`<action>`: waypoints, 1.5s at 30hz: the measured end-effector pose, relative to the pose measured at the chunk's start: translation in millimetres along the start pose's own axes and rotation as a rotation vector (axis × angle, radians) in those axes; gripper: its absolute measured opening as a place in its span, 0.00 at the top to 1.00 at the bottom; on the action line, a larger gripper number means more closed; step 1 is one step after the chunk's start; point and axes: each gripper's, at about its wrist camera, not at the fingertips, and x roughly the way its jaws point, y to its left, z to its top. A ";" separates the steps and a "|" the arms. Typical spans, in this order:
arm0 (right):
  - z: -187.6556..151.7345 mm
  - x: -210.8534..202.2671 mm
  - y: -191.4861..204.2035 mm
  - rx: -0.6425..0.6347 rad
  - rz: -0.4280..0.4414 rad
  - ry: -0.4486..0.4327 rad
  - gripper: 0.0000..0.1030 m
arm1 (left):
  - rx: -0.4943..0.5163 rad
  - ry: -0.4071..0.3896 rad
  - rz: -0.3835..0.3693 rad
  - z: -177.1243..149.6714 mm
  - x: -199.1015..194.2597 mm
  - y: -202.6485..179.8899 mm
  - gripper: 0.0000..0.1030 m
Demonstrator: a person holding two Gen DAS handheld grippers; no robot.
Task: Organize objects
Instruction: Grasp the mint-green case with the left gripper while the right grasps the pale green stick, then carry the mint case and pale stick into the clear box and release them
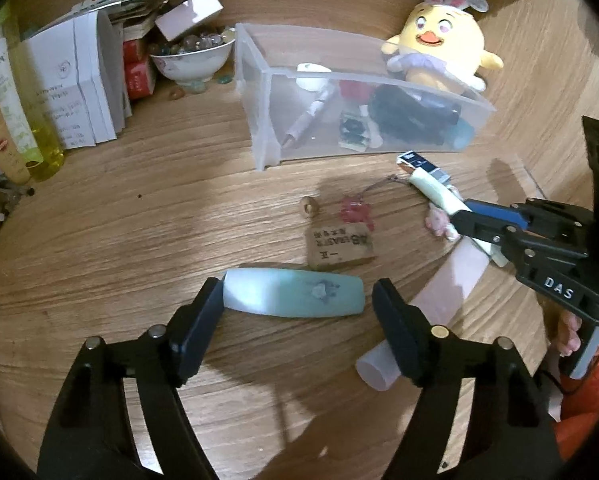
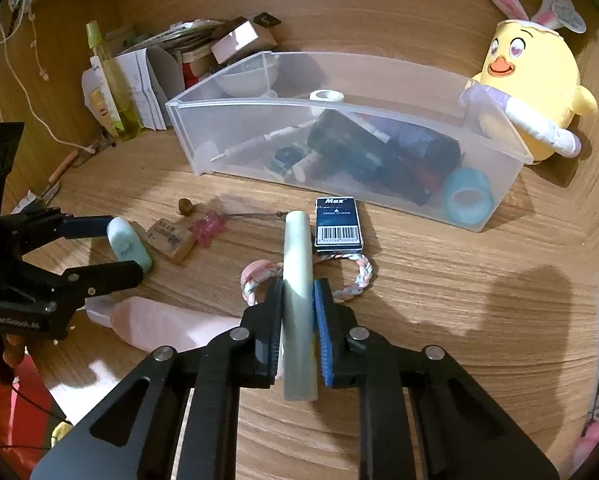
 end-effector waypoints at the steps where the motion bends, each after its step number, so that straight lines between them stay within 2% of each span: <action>1: 0.0 -1.0 -0.6 0.003 0.002 -0.002 0.86 | -0.001 -0.003 -0.016 -0.2 -0.9 0.7 0.33; 8: 2.9 -13.0 -5.2 0.024 0.020 -0.032 0.86 | -0.016 -0.022 -0.033 -1.7 -3.9 3.5 0.49; 12: 5.4 -18.5 -7.1 0.027 0.012 -0.048 0.86 | -0.019 -0.001 -0.035 -1.5 -3.8 3.9 0.50; 13: 5.9 -19.3 -7.6 0.027 0.012 -0.049 0.86 | -0.018 0.011 -0.032 -0.4 -3.5 3.0 0.49; 15: 6.3 -20.7 -8.7 0.029 0.014 -0.052 0.86 | -0.023 0.032 -0.045 1.8 -2.4 2.1 0.33; 17: 6.5 -21.6 -9.5 0.032 0.015 -0.055 0.86 | -0.021 0.029 -0.050 4.2 -2.7 -0.8 0.27; 25: 5.7 -28.5 -16.0 0.046 0.006 -0.074 0.86 | 0.104 0.075 0.049 8.0 14.5 -25.6 0.27; 29: 6.5 -31.8 -21.8 0.054 0.003 -0.086 0.86 | 0.131 0.053 0.088 6.4 15.8 -30.7 0.29; 35: 10.0 -35.6 -31.0 0.066 0.001 -0.105 0.86 | 0.105 0.020 0.111 4.2 9.0 -25.4 0.29; 40: 17.3 -44.3 -38.0 0.072 0.000 -0.140 0.86 | 0.052 -0.064 0.090 16.2 -12.9 -19.3 0.29; 45: 28.9 -54.6 -41.9 0.069 -0.008 -0.183 0.86 | 0.056 -0.140 0.083 33.5 -27.3 -25.2 0.29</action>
